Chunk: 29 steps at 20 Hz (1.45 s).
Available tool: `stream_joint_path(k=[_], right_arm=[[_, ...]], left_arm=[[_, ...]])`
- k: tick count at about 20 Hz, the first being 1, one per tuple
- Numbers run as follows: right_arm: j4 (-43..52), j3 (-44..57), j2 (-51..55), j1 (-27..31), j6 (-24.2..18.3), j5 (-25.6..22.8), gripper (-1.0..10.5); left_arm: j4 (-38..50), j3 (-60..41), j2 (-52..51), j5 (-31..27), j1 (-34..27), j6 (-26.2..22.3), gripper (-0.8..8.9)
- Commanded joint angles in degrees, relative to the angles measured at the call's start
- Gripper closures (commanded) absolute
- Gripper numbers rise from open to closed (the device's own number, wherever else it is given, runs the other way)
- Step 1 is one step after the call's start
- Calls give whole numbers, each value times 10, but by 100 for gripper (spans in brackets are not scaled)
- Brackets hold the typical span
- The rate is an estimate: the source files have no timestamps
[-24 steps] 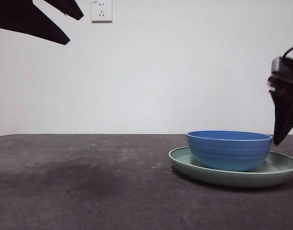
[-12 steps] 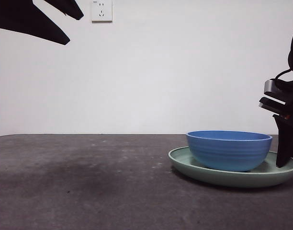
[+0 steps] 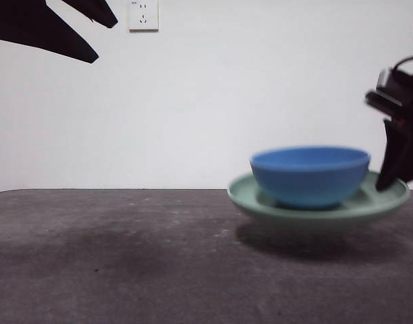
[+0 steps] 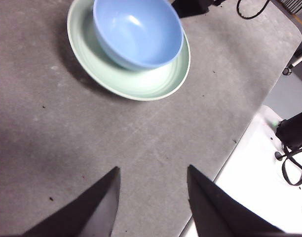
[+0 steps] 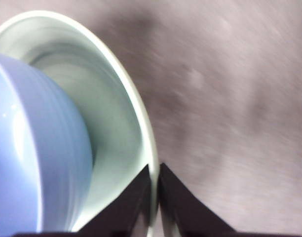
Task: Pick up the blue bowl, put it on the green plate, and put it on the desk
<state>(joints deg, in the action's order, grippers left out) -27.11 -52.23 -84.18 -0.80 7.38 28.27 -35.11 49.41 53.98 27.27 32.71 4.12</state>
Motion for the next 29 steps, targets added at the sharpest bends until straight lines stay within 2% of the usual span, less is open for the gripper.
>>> stream_joint_path(k=[1, 7, 12, 19, 24, 29], right_arm=[[13, -3, 12, -9, 33, 19, 940], [58, -12, 18, -81, 99, 16, 940], [117, -20, -8, -154, 158, -9, 940], [125, -78, -112, -205, 169, -43, 940], [125, -119, -191, -214, 175, -43, 940], [123, -121, -217, -215, 175, -43, 940]], left_arm=[[4, 4, 3, 3, 3, -4, 595], [4, 4, 3, 3, 3, -4, 595], [4, 4, 3, 3, 3, -4, 594], [4, 4, 3, 3, 3, -4, 595], [3, 4, 3, 3, 3, -4, 594], [0, 4, 3, 3, 3, -4, 595]])
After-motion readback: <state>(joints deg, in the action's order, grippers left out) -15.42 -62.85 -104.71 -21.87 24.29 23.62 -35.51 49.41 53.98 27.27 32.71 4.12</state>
